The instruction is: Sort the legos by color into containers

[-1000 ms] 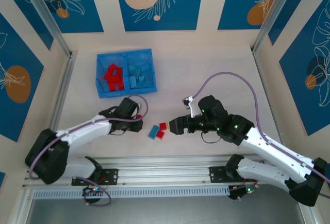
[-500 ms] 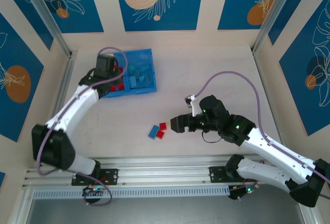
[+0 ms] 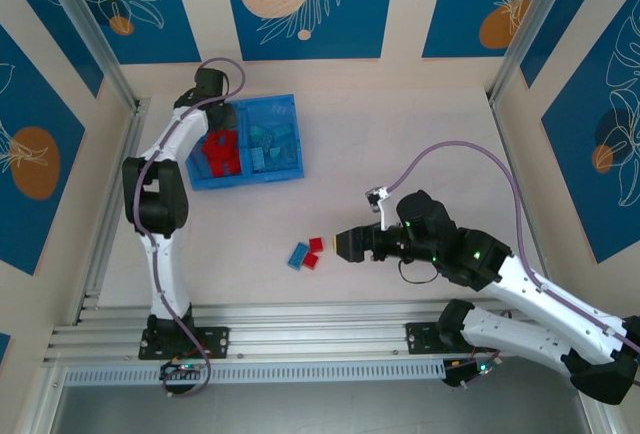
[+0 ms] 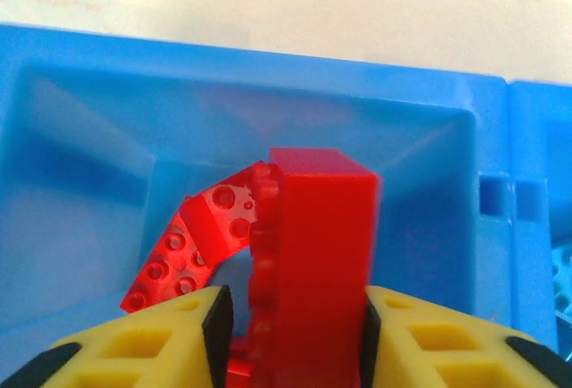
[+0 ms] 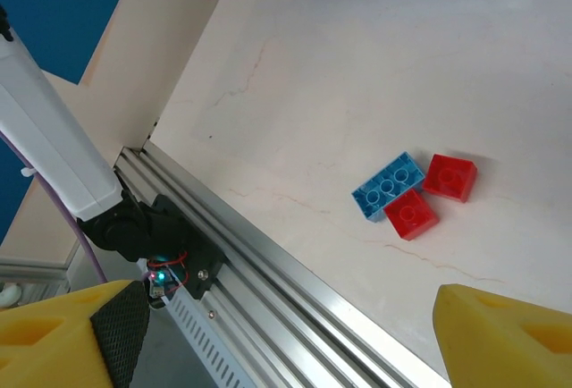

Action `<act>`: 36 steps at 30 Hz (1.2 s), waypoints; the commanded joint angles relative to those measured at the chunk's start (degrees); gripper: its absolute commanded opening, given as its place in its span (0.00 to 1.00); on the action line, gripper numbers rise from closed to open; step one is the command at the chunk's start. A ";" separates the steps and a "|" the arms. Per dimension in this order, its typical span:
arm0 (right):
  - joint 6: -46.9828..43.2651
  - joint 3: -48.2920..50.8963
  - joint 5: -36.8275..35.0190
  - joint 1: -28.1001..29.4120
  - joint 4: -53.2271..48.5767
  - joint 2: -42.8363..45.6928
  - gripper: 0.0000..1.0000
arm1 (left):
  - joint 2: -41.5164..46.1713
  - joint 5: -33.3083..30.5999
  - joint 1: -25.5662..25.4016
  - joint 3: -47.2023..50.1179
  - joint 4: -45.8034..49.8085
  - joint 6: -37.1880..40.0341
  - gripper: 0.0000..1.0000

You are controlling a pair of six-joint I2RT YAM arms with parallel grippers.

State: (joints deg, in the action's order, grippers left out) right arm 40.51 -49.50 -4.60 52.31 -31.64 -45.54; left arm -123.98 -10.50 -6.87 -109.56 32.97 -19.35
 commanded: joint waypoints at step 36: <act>-40.07 -31.05 -8.81 5.95 -6.71 -64.46 0.89 | 99.81 30.80 -20.13 68.33 7.16 30.25 1.00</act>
State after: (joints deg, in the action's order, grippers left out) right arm 3.05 -77.78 -12.25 57.34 -34.59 -107.74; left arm -25.71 20.73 -26.87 -42.30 42.72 10.87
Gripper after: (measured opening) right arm 0.885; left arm 0.997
